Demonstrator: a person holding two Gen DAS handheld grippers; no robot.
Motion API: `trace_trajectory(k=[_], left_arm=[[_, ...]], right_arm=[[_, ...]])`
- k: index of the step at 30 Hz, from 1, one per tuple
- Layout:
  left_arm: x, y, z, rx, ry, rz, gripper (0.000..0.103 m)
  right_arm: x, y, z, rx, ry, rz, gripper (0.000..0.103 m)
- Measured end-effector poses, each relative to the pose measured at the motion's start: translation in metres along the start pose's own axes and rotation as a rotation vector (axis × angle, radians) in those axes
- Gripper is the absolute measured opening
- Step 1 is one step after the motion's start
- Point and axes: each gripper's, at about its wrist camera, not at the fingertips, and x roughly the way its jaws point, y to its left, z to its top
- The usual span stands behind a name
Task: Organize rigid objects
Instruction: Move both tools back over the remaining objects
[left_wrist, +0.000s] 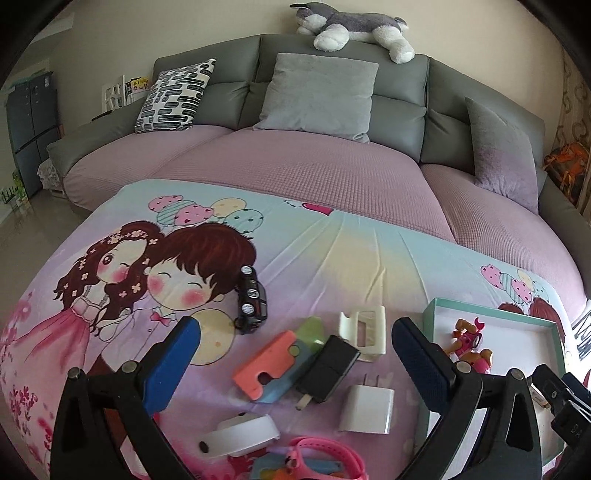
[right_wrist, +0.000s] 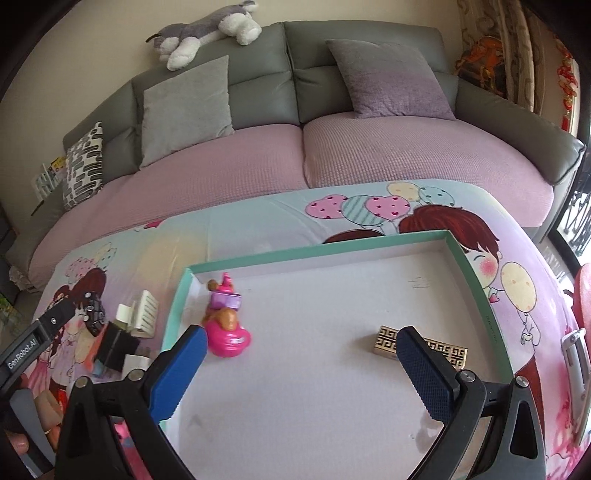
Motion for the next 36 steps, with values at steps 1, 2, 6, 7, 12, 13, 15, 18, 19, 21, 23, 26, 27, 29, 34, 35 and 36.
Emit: trace_trajectory(k=[1,2,6,7,12,13,15,18,19,21,23,26,27,29,34,35,36], left_arm=[[-0.002,0.006,0.0,-0.006,0.001,0.002,0.103],[-0.005,0.012,0.0,-0.011,0.001,0.006,0.103],[-0.016,0.029,-0.002,-0.01,-0.001,0.014,0.103],[-0.018,0.034,-0.003,-0.009,0.0,0.014,0.103],[-0.027,0.056,-0.01,-0.028,0.02,0.001,0.103],[-0.028,0.061,-0.012,-0.032,0.025,-0.001,0.103],[-0.03,0.07,-0.015,-0.037,0.036,-0.002,0.103],[-0.032,0.083,-0.019,-0.045,0.052,-0.005,0.103],[-0.033,0.087,-0.02,-0.047,0.058,-0.007,0.103],[-0.036,0.095,-0.022,-0.051,0.068,-0.012,0.103],[-0.039,0.102,-0.023,-0.048,0.072,-0.007,0.103],[-0.041,0.113,-0.027,-0.034,0.092,0.015,0.103],[-0.04,0.116,-0.028,-0.034,0.103,0.016,0.103],[-0.038,0.123,-0.032,-0.039,0.13,0.009,0.103],[-0.033,0.134,-0.043,-0.033,0.189,0.01,0.103],[-0.032,0.137,-0.046,-0.031,0.198,0.017,0.103],[-0.031,0.14,-0.048,-0.032,0.209,0.022,0.103]], right_arm=[[-0.003,0.005,0.0,-0.004,0.0,0.017,0.103],[-0.005,0.011,0.0,-0.006,0.0,0.031,0.103],[-0.013,0.032,-0.005,-0.029,0.002,0.085,0.103],[-0.014,0.038,-0.007,-0.036,0.005,0.09,0.103],[-0.023,0.062,-0.017,-0.074,0.016,0.127,0.103],[-0.024,0.067,-0.02,-0.084,0.02,0.133,0.103],[-0.027,0.076,-0.024,-0.103,0.02,0.138,0.103],[-0.03,0.087,-0.032,-0.127,0.024,0.145,0.103],[-0.03,0.091,-0.034,-0.137,0.032,0.149,0.103],[-0.03,0.098,-0.039,-0.155,0.041,0.155,0.103],[-0.03,0.105,-0.045,-0.177,0.049,0.164,0.103],[-0.03,0.116,-0.053,-0.204,0.065,0.19,0.103],[-0.03,0.12,-0.056,-0.215,0.071,0.199,0.103],[-0.032,0.13,-0.062,-0.242,0.079,0.218,0.103],[-0.035,0.157,-0.076,-0.319,0.094,0.276,0.102],[-0.034,0.163,-0.08,-0.333,0.107,0.288,0.101],[-0.032,0.169,-0.084,-0.349,0.121,0.299,0.099]])
